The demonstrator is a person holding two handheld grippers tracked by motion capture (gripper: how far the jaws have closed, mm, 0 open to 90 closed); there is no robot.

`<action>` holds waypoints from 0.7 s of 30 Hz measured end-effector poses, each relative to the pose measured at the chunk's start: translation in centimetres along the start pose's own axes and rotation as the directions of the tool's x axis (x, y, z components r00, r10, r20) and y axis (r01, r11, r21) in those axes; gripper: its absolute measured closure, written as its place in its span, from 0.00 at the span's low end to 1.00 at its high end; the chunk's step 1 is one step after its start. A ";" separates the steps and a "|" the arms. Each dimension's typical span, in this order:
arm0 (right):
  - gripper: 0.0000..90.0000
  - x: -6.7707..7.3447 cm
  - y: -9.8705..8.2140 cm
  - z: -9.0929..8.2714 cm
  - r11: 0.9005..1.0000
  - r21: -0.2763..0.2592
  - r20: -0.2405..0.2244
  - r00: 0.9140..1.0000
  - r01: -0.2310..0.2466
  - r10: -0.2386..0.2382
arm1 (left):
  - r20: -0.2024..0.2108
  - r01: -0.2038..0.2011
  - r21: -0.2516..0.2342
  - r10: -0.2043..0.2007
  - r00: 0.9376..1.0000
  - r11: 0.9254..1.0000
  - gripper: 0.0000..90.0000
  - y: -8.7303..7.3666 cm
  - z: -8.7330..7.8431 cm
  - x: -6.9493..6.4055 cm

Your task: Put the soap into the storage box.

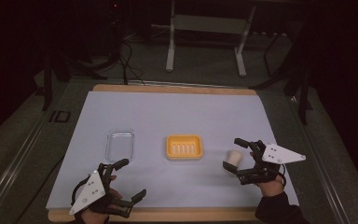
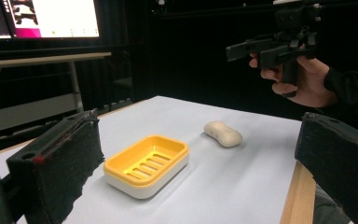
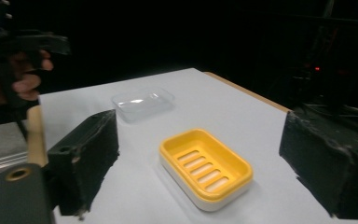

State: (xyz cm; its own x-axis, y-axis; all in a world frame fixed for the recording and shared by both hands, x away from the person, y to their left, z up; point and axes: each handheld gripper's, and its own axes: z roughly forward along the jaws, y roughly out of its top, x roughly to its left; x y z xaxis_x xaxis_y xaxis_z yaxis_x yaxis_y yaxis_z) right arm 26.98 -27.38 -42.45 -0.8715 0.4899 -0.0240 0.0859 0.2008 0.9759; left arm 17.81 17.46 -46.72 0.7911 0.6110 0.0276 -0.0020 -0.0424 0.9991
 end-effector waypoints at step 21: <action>0.12 -1.9 2.4 -0.1 0.971 0.214 -0.201 0.977 0.108 -0.065 | -0.007 -0.029 0.026 0.030 1.000 0.999 0.01 -0.1 0.0 0.0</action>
State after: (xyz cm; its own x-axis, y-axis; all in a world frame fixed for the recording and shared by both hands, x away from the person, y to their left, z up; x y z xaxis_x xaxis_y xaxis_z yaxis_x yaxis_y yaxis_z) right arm 28.80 -27.97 -40.05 -0.9544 0.2955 -0.0430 0.0925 0.4294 0.8984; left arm 17.79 17.46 -46.82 0.7867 0.6146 0.0573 -0.0091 -0.0813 0.9967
